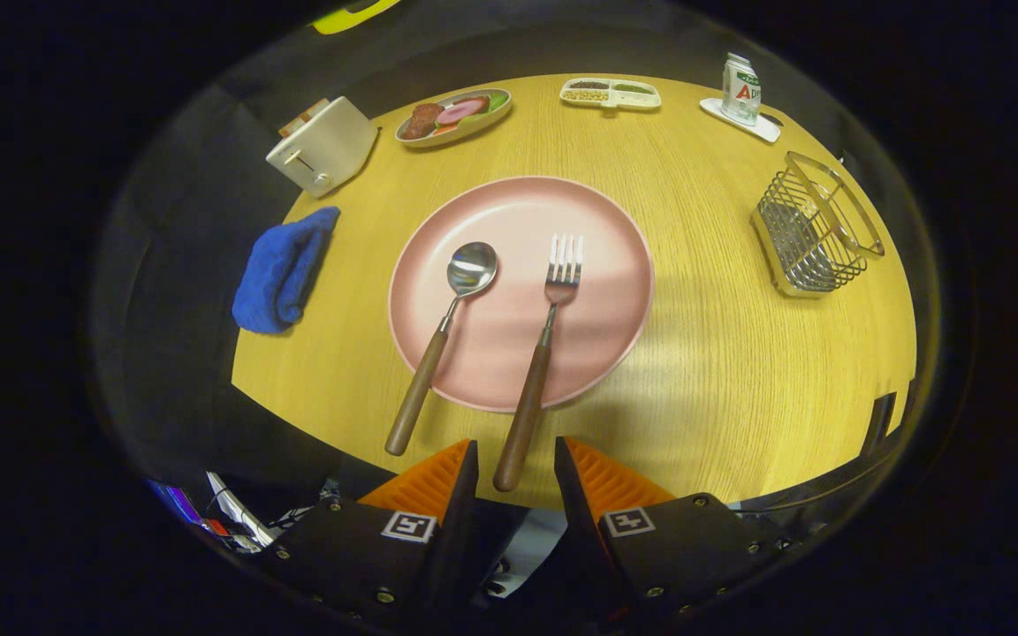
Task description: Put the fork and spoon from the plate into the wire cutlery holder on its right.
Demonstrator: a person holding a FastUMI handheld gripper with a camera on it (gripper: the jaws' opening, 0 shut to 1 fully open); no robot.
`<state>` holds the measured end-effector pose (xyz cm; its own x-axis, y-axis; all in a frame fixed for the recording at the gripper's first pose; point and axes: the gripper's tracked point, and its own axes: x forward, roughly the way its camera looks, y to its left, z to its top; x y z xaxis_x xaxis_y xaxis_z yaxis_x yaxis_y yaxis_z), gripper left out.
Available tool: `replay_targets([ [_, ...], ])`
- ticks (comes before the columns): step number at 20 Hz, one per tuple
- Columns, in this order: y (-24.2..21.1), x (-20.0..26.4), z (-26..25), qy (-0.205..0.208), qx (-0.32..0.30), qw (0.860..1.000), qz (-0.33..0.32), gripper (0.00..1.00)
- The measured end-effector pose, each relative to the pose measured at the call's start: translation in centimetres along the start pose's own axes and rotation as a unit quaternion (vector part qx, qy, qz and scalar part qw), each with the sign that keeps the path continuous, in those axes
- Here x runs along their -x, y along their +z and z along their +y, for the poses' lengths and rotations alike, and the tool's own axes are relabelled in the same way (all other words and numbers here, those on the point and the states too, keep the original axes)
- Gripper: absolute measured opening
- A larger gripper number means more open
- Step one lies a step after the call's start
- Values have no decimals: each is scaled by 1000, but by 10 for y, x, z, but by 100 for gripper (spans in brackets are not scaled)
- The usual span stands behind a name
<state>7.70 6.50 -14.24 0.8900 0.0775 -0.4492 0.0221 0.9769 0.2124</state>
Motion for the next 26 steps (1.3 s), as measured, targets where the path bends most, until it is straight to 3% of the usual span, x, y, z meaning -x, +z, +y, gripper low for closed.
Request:
replay_targets([
  [3,0,-9,-1,-5,-18,1000,6,54],
  [5,-4,-13,1,-4,-31,999,18,33],
  [8,-6,-9,-5,-18,-45,998,28,15],
  [10,-6,-11,-5,-18,-58,998,29,15],
  [11,-6,-8,-3,-14,-63,997,28,8],
  [16,4,2,2,14,-83,996,12,4],
  [21,28,33,-12,0,-76,997,-31,4],
  [26,49,75,-47,-18,-113,991,-74,4],
])
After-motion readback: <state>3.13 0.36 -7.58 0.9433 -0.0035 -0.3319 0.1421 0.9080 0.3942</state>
